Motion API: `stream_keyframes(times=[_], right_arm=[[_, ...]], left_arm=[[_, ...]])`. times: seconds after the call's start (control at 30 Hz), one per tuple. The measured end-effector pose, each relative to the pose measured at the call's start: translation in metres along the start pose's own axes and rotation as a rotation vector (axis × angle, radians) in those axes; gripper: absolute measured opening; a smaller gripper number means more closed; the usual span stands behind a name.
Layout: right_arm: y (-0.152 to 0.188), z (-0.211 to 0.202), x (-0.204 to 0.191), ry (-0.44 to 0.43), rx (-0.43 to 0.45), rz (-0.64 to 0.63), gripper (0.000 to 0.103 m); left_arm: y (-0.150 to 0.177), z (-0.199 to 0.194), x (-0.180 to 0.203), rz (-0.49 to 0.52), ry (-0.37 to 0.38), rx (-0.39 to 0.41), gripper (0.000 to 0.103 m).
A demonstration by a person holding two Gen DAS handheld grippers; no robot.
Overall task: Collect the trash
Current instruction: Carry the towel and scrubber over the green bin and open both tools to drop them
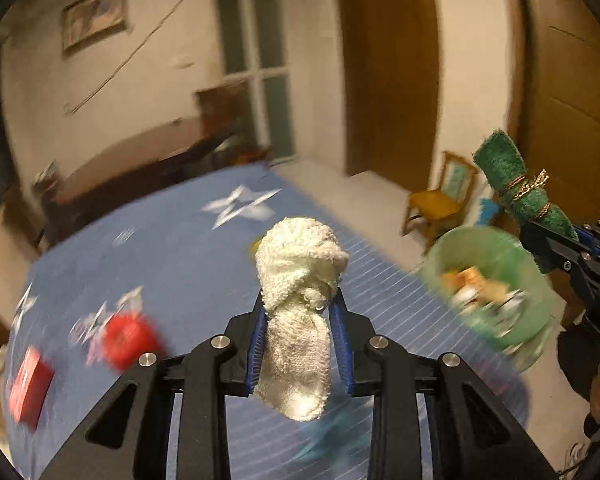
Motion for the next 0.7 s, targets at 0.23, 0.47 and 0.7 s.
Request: stream_keyframes(times=[0.23,0.47,0.7], right_arm=[[-0.025,-0.028,0.084,0.194,0.064,0.080,0.013],[-0.014,-0.029,0.142,0.304,0.041,0.154,0.013],[0.007,-0.021,0.167,0.330,-0.007,0.193,0.013]], left_arm=[[-0.085,0.016,0.099,0.129,0.087,0.117,0.031],[-0.124,0.048,0.170,0.189,0.185,0.127,0.031],[-0.127,0.083,0.219,0.238,0.235,0.089,0.031]])
Point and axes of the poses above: each gripper's, at about its wrist camera, not at the fingertips, and z roughly the way its jaws point, x to its right, y to its underside, the point moved 7 cm from there along z, roughly the way its jaws point, and after that the axes turned 12 degrees about z, right-handed, at the moved point
